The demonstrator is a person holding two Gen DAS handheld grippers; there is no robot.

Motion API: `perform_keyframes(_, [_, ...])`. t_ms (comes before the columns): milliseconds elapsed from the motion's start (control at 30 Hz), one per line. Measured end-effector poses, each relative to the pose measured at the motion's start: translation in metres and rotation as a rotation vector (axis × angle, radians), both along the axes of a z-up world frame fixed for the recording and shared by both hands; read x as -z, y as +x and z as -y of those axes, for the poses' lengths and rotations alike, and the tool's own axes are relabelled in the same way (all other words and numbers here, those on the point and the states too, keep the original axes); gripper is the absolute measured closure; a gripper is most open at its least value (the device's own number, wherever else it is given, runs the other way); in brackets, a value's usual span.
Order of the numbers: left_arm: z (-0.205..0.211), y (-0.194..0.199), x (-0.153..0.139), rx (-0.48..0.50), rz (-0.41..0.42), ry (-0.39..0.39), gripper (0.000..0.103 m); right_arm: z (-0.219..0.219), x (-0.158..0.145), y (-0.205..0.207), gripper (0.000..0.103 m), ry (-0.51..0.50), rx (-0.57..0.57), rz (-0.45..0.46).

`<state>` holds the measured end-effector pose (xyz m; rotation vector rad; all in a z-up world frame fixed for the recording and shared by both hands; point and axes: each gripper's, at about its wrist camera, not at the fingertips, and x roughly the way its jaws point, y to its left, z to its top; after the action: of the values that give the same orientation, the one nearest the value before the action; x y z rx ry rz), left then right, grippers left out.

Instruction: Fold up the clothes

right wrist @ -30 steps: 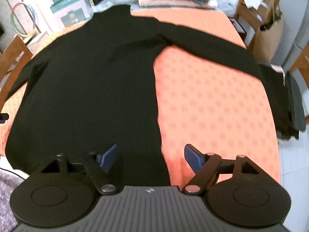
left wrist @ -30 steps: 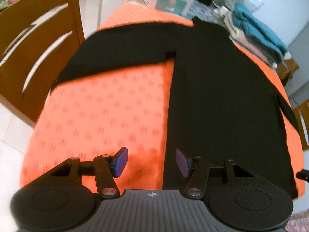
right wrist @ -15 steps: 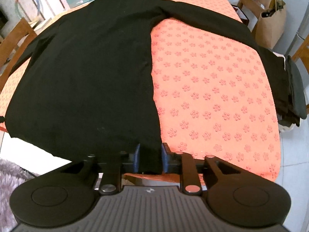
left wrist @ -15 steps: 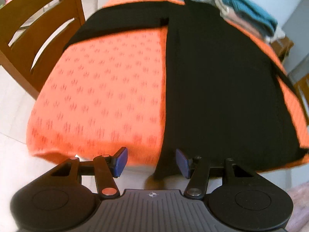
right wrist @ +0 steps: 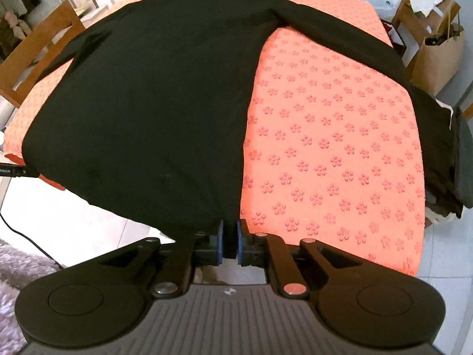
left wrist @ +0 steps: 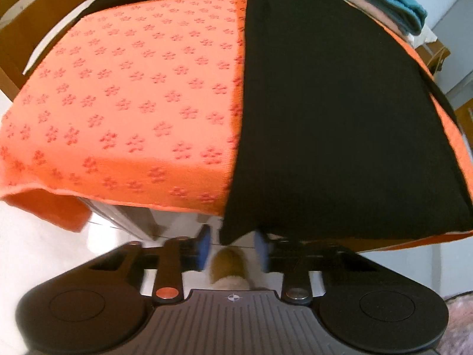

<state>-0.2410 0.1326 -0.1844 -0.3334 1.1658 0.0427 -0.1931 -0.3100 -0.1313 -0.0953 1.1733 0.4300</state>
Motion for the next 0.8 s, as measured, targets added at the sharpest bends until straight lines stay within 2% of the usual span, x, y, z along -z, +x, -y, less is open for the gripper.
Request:
perform_keyframes(67, [0.001, -0.002, -0.003, -0.012, 0.010, 0.003, 0.094, -0.001, 0.004, 0.001, 0.089, -0.005, -0.013, 0.001])
perform_keyframes(133, [0.001, -0.005, -0.007, -0.030, 0.024, 0.007, 0.095, -0.003, 0.005, 0.002, 0.089, 0.006, -0.023, 0.007])
perform_keyframes(167, [0.001, -0.007, -0.009, -0.039, 0.031, 0.010, 0.095, -0.003, 0.004, 0.002, 0.097, 0.013, -0.024, 0.005])
perform_keyframes(267, [-0.003, -0.015, -0.023, -0.072, 0.066, 0.001, 0.096, -0.001, -0.001, 0.001, 0.098, 0.028, -0.024, 0.013])
perform_keyframes(400, [-0.007, -0.039, -0.067, -0.104, 0.159, -0.017, 0.096, 0.015, -0.033, -0.012, 0.099, 0.109, 0.036, 0.056])
perform_keyframes(500, [-0.003, -0.050, -0.087, -0.135, 0.201, -0.043, 0.096, 0.027, -0.050, -0.025, 0.099, 0.150, 0.071, 0.078])
perform_keyframes(800, [0.012, -0.045, -0.082, -0.124, 0.146, -0.031, 0.096, 0.031, -0.035, -0.027, 0.099, 0.196, 0.096, 0.043])
